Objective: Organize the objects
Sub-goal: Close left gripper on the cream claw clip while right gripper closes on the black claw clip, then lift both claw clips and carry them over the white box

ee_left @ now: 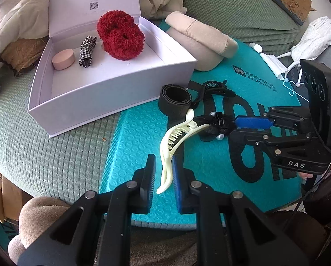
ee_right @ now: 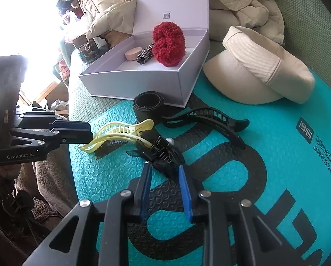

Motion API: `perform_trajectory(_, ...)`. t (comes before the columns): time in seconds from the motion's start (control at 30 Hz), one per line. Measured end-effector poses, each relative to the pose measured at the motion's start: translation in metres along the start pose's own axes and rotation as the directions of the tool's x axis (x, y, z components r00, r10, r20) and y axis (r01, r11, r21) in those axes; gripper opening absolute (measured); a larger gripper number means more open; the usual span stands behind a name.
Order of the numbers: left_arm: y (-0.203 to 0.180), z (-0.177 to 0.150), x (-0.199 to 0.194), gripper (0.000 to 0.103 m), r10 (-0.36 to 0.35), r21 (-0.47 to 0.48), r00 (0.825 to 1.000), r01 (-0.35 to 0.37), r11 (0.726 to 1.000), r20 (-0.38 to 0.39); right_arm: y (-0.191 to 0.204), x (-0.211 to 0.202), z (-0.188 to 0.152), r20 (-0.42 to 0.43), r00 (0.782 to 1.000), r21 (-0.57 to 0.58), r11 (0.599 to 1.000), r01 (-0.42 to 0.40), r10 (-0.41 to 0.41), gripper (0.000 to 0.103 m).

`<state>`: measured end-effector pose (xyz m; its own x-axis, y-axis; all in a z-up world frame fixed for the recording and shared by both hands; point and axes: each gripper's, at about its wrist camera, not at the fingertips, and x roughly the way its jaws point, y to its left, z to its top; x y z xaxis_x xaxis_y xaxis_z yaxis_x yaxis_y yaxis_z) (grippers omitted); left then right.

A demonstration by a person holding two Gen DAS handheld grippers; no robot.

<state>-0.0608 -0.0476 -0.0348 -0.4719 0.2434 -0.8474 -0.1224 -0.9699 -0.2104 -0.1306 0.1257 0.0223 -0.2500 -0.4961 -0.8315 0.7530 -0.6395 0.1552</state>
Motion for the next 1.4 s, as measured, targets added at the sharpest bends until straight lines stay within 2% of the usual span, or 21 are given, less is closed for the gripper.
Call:
perform_trajectory(0.03,0.001,0.001,0.0,0.015,-0.005,-0.001,1.0,0.005,1.0,0.001,0.002,0.002,0.0,-0.002,1.0,-0.003,1.0,0.001,-0.001,0.034)
perform_trajectory(0.1,0.002,0.002,0.002,0.018,-0.021,-0.002,1.0,0.021,1.0,0.002,0.004,0.005,0.001,-0.006,1.0,-0.003,1.0,0.005,-0.005,0.05)
perform_trajectory(0.17,0.001,0.004,0.003,0.028,-0.017,0.005,1.0,0.017,1.0,0.006,0.005,0.008,0.003,-0.005,1.0,-0.003,1.0,0.005,-0.005,0.051)
perform_trajectory(0.23,-0.001,0.005,0.004,0.042,-0.001,0.016,1.0,0.001,1.0,0.015,0.008,0.011,0.004,-0.008,1.0,-0.01,1.0,0.014,-0.014,0.055)
perform_trajectory(0.27,-0.002,0.006,0.005,0.043,0.002,0.021,1.0,-0.002,1.0,0.021,0.009,0.012,0.006,-0.009,1.0,-0.018,1.0,0.019,-0.019,0.055)
perform_trajectory(0.4,-0.005,0.011,0.012,0.044,-0.01,0.042,1.0,0.009,0.999,0.016,0.012,0.017,0.012,0.001,1.0,-0.05,0.998,0.031,-0.031,0.055)
perform_trajectory(0.7,-0.01,0.015,0.032,0.044,0.02,0.088,1.0,-0.019,0.996,-0.007,0.012,0.025,0.021,0.016,0.999,-0.108,0.993,0.038,-0.037,0.055)
perform_trajectory(0.93,-0.009,0.015,0.038,0.043,-0.003,0.086,1.0,0.003,0.996,0.002,0.018,0.04,0.021,-0.02,1.0,-0.121,0.993,-0.001,-0.002,0.055)
perform_trajectory(1.0,-0.012,0.015,0.039,0.042,-0.023,0.093,1.0,0.023,0.995,-0.001,0.02,0.038,0.017,-0.004,1.0,-0.141,0.99,0.003,-0.004,0.055)
perform_trajectory(1.2,-0.021,0.012,0.044,0.036,0.031,0.146,0.999,-0.033,0.989,0.015,0.018,0.033,0.01,-0.01,1.0,-0.151,0.988,0.018,-0.02,0.054)
perform_trajectory(1.23,-0.023,0.012,0.044,0.036,0.041,0.156,0.999,-0.043,0.987,0.021,0.018,0.032,0.008,-0.009,1.0,-0.15,0.988,0.023,-0.025,0.052)
perform_trajectory(1.3,-0.028,0.011,0.046,0.036,0.061,0.18,0.998,-0.065,0.982,0.031,0.015,0.029,0.005,-0.001,0.999,-0.151,0.988,0.037,-0.037,0.042)
perform_trajectory(1.4,-0.034,0.01,0.048,0.033,0.078,0.208,0.996,-0.085,0.975,0.039,0.014,0.026,0.0,0.0,1.0,-0.162,0.986,0.025,-0.026,0.042)
